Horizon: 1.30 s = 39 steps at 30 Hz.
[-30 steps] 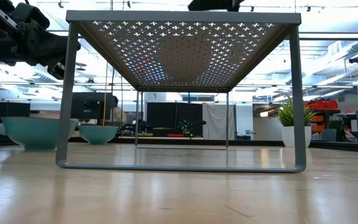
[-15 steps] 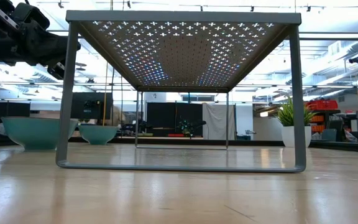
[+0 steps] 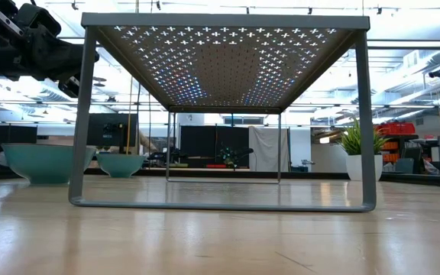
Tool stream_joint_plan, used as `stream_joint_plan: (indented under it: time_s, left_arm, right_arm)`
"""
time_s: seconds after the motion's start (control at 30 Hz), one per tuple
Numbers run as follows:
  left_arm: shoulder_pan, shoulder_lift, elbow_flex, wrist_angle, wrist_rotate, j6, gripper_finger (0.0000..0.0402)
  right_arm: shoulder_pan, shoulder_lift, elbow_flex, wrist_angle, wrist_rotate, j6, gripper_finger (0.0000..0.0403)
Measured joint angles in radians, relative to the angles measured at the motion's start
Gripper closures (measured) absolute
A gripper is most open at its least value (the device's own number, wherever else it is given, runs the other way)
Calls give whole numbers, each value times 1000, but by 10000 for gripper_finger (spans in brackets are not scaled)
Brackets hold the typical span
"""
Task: Pick & Place Mini bowls
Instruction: Put the red bowl on top of the red bowl on the shelf
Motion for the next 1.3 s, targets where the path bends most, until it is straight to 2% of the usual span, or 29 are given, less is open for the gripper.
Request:
stream_joint_plan:
  time_s: [0.3, 0.53, 0.73, 0.9, 1.1, 1.3]
  left_arm:
    - [0, 0, 0, 0, 0, -1, 369]
    - [0, 0, 0, 0, 0, 0, 369]
    - [0, 0, 0, 0, 0, -1, 369]
    - [0, 0, 0, 0, 0, 0, 369]
    - [0, 0, 0, 0, 0, 0, 369]
    - [0, 0, 0, 0, 0, 0, 369]
  right_arm:
    - [109, 0, 0, -147, -62, 12, 403]
    - [169, 0, 0, -221, -166, -16, 403]
    - [215, 1, 0, -258, -180, 1, 403]
    - [241, 1, 0, -288, -208, 56, 397]
    - [247, 1, 0, -323, -277, 194, 376]
    - [247, 1, -5, -368, -298, 308, 350]
